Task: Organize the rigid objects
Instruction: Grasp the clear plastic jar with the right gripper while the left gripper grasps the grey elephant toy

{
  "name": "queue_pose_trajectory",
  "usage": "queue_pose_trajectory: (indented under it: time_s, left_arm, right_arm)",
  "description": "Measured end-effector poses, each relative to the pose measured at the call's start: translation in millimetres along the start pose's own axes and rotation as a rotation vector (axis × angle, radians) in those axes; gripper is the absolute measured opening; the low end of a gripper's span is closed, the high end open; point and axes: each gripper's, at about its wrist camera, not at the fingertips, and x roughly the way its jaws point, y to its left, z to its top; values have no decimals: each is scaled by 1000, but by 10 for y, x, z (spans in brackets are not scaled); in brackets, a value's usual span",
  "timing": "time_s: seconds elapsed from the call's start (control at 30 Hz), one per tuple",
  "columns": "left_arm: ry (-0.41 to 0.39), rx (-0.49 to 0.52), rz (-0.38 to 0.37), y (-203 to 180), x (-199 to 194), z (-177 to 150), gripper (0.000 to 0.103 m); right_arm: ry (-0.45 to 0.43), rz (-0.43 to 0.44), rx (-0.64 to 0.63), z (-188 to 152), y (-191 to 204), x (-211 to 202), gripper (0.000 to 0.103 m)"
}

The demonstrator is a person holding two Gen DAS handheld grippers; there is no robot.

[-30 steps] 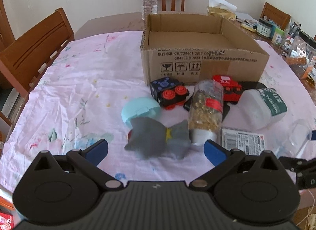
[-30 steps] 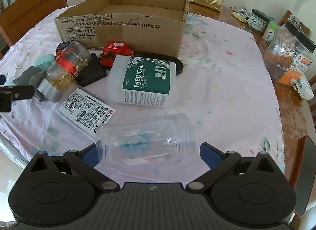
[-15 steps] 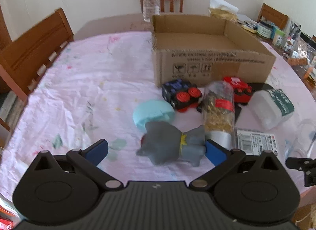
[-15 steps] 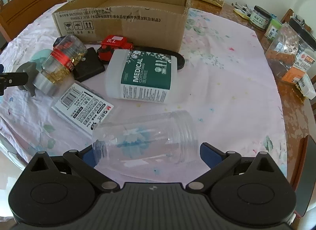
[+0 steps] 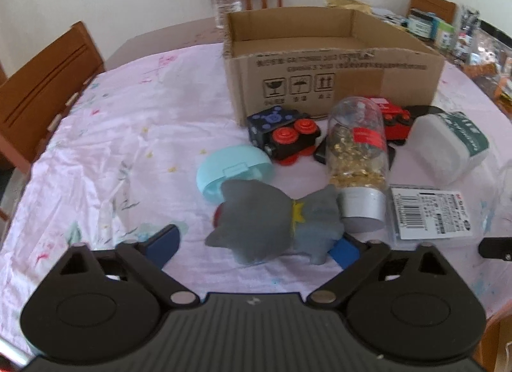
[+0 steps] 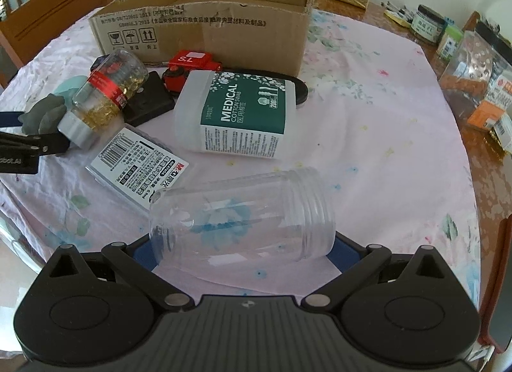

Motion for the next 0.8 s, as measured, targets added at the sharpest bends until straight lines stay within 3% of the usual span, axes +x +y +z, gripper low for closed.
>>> queue_pose_trajectory:
  time_s: [0.07, 0.13, 0.63, 0.8]
  left_arm:
    - [0, -5, -47, 13, 4, 3, 78]
    - [-2, -3, -59, 8, 4, -1, 77]
    - [-31, 2, -64, 13, -5, 3, 73]
    - [-12, 8, -53, 54, -49, 13, 73]
  right_arm:
    - [-12, 1, -3, -19, 0, -6, 103]
    - [-13, -1, -3, -24, -2, -11, 103]
    - [-49, -44, -85, 66, 89, -139, 103]
    - [-43, -43, -107, 91, 107, -174, 94]
